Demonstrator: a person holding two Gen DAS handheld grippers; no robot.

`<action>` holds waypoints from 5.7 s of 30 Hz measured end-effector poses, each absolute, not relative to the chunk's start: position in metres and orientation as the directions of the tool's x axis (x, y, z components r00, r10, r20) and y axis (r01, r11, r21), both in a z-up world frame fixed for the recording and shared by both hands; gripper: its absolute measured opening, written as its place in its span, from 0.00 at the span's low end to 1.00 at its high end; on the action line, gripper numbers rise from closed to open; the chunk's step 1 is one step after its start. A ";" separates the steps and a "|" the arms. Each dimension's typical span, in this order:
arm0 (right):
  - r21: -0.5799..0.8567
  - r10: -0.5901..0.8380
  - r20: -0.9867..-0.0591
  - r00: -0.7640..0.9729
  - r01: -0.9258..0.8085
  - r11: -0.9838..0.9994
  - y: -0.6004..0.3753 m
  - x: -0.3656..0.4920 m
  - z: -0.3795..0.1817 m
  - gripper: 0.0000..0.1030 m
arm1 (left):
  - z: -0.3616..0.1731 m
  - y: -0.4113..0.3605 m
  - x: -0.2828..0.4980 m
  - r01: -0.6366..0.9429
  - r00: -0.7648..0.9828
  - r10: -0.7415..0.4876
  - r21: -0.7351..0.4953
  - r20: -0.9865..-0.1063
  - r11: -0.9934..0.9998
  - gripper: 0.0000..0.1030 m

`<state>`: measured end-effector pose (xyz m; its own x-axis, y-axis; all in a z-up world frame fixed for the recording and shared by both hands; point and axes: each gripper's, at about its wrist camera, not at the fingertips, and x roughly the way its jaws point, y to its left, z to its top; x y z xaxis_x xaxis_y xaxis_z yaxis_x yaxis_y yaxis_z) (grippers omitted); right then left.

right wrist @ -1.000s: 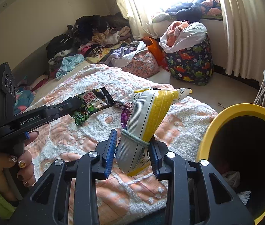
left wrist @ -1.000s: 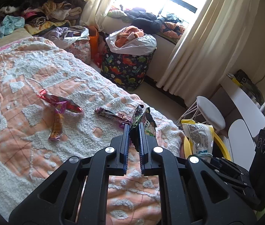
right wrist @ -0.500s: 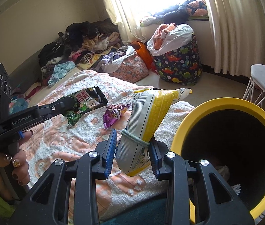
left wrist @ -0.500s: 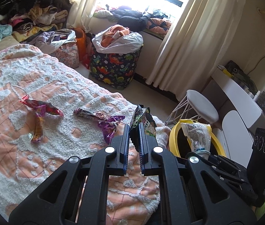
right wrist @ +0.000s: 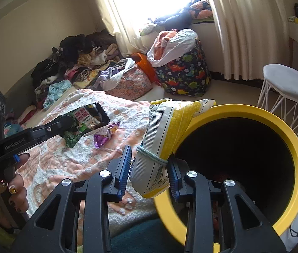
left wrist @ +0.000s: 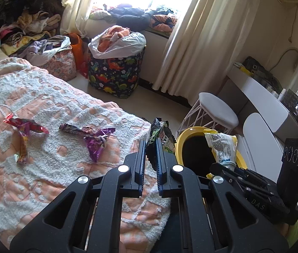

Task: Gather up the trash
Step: 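Carry both items over the yellow bin and open both grippers to drop them, then move both tools back from the bin toward the wrappers on the bed, then grasp the pink candy packet with the left gripper while the right gripper grasps the purple wrapper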

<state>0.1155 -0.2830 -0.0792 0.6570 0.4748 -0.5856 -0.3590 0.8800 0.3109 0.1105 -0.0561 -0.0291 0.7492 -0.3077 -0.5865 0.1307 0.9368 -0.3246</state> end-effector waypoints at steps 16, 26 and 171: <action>0.348 0.405 -0.587 0.701 -0.233 0.908 -0.333 0.124 -0.090 0.30 | -0.035 -0.096 0.115 0.216 0.702 -0.363 -0.302 -0.613 0.928 0.05; 0.364 0.371 -0.593 0.715 -0.172 0.915 -0.359 0.127 -0.097 0.30 | -0.040 -0.121 0.117 0.268 0.671 -0.395 -0.291 -0.628 0.918 0.05; 0.282 0.529 -0.731 0.431 -0.516 0.809 -0.106 0.210 -0.145 0.34 | -0.128 0.121 0.137 -0.338 0.672 0.030 -0.270 -0.740 0.902 0.19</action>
<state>0.2096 -0.1056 -0.1449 0.4311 0.5291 -0.7309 -0.5156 0.8092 0.2817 0.1371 0.1206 -0.1276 0.6720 0.0301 -0.7399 -0.3375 0.9018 -0.2699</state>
